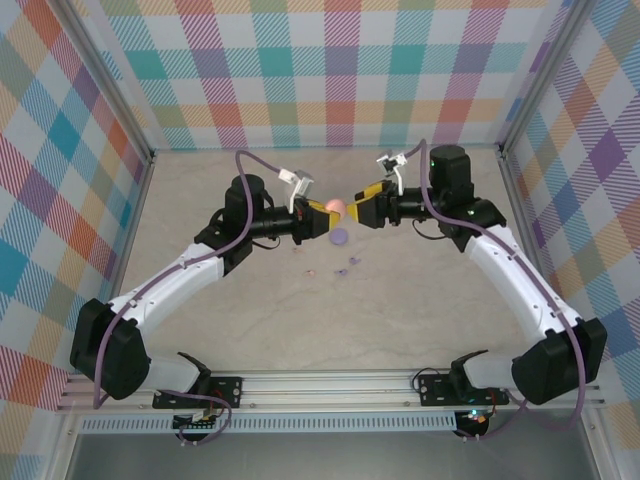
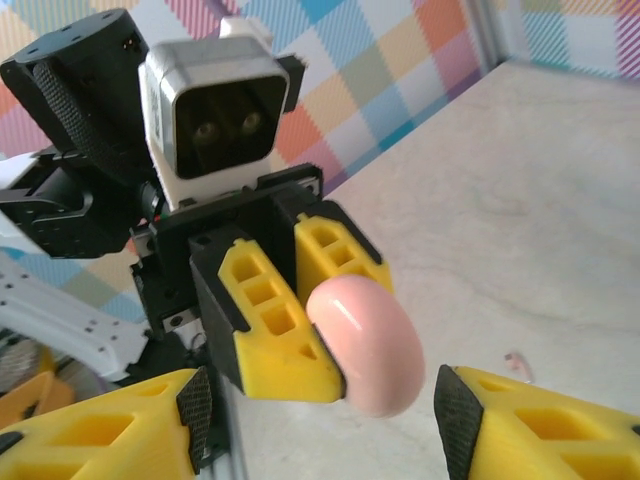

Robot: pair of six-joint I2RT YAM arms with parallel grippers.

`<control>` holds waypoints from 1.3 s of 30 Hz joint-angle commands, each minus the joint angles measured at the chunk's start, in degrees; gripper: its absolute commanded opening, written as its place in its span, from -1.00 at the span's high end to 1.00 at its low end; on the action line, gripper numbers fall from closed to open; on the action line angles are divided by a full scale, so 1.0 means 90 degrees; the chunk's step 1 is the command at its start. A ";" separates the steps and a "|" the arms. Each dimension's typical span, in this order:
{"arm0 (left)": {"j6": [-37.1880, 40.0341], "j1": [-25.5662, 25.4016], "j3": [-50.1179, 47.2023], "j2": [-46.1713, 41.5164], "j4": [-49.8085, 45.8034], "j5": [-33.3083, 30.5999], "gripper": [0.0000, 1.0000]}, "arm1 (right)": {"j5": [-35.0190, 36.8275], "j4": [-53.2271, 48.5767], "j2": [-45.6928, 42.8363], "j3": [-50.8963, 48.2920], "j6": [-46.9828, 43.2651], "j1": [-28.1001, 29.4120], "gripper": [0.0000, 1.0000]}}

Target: Insert the wireless bluetooth earbuds into the charging case

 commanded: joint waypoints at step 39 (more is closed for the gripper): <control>0.0733 -0.0161 0.0310 -0.0252 0.0241 0.1611 0.76 | -0.1016 -0.2170 0.0833 0.1363 -0.2179 0.0176 -0.28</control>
